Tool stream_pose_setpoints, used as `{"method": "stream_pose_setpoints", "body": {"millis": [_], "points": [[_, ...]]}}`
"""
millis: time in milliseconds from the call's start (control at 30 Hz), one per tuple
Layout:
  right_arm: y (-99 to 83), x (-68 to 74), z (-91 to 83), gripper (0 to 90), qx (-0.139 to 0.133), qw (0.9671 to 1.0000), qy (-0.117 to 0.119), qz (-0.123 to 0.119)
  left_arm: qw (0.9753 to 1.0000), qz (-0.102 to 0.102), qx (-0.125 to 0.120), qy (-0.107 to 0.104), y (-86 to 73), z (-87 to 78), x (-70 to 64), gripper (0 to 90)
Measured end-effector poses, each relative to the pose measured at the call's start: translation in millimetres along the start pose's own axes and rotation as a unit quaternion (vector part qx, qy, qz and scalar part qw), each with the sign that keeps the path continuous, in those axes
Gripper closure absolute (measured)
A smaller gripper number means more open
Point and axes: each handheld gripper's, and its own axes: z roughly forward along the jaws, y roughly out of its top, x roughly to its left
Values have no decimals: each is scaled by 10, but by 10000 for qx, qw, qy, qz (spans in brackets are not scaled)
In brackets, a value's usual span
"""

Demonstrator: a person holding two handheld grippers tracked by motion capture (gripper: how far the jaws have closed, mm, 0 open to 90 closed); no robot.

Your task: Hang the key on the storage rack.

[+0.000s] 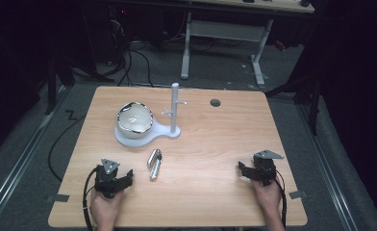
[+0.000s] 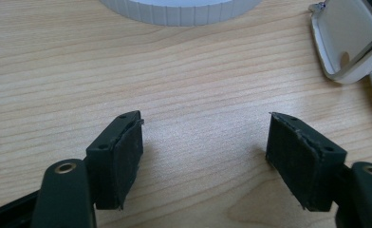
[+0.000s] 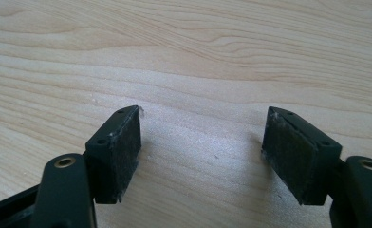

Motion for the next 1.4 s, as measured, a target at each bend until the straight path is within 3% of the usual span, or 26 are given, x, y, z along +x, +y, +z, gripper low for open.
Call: {"method": "stream_pose_setpoints", "body": {"millis": [833, 967, 1000, 1167, 1267, 1333, 1400], "points": [[0, 0, 0, 292, 0, 10000, 0, 0, 10000, 23, -1, -31, -2, -1, -9, 276], [1, 0, 0, 291, 0, 10000, 1, -1, 9996, -113, -66, -240, -11, -16, -2, 287], [1, 0, 0, 292, 0, 10000, 0, -1, 9998, -18, -30, -180, -9, -14, -26, 287], [1, 0, 0, 292, 0, 10000, 1, -1, 10000, 11, -17, -88, -5, -7, -54, 286], [1, 0, 0, 292, -1, 10000, 1, -1, 9997, -134, 3, -183, 5, -18, -30, 290], [2, 0, 1, 292, -1, 10000, 1, -4, 9987, -273, 9, -423, 21, -29, -4, 315], [2, 0, 1, 292, -1, 10000, 1, -3, 9982, -276, 4, -536, 27, -26, -10, 333]]}}
